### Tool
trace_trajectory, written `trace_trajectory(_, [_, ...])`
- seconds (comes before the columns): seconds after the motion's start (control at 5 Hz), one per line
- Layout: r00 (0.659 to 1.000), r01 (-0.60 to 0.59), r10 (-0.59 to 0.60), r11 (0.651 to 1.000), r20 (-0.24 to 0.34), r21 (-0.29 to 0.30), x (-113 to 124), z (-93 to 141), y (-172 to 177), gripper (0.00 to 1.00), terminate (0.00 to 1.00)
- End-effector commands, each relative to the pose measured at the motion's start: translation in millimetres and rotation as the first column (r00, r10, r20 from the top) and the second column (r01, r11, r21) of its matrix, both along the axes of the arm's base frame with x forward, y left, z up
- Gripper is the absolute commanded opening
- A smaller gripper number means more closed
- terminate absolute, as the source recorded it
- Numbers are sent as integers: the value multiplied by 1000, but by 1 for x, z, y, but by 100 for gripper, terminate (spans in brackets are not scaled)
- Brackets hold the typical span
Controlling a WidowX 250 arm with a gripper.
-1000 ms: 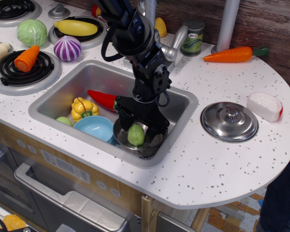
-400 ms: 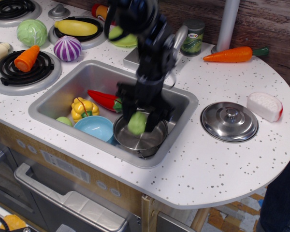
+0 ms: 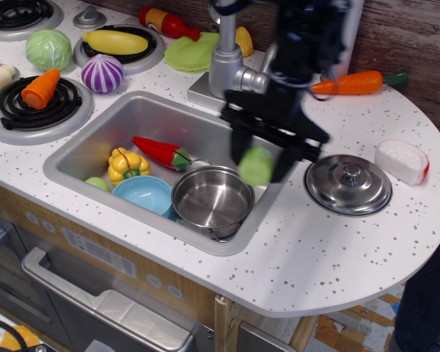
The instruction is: Take broccoli out of pan
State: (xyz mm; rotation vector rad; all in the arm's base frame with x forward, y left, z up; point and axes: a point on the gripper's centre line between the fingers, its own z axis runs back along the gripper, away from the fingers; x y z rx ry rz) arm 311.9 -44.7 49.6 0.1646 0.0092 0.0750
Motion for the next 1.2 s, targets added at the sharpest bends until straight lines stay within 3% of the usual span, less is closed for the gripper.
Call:
trace_trajectory(0.0, [996,5,1,998,91,-59,5,16,-23,0,0])
trace_trajectory(0.2, [991,32,-20,996,132,-85,3,4,-31,100,0])
trace_trajectory(0.8, [984,4,18,992,177,-126,4,-8,-32,100,0])
trace_trajectory(1.0, [984,4,18,992,177,-126,4,-8,-32,100,100])
